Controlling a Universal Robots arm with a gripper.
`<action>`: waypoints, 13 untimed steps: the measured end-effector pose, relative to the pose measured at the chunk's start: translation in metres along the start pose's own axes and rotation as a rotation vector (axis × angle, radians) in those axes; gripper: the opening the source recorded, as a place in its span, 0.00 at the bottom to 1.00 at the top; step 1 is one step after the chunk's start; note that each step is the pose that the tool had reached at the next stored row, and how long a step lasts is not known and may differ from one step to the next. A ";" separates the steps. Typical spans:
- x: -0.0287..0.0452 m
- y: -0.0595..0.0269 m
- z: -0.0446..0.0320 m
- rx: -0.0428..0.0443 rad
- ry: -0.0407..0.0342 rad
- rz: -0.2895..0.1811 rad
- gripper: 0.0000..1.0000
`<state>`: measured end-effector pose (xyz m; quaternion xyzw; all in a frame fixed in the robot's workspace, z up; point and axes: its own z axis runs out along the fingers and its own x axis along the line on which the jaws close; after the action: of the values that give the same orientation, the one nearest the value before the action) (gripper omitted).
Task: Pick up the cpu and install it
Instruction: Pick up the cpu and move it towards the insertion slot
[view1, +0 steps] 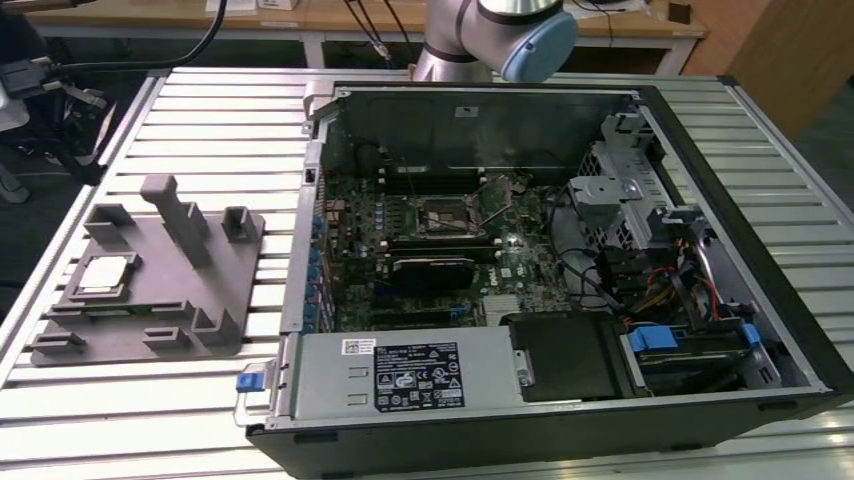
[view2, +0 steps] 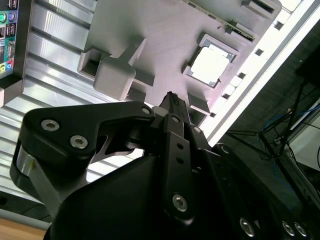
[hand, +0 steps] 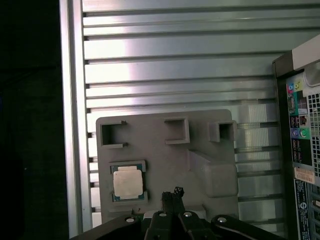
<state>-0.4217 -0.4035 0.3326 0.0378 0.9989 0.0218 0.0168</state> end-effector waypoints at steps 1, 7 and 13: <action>0.0004 0.0000 0.0001 -0.0001 -0.0003 0.000 0.11; 0.0021 -0.0004 0.0026 -0.0001 -0.0003 0.000 0.11; 0.0033 -0.0012 0.0088 -0.0001 -0.0002 0.000 0.11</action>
<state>-0.4248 -0.4041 0.3237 0.0378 0.9989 0.0219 0.0169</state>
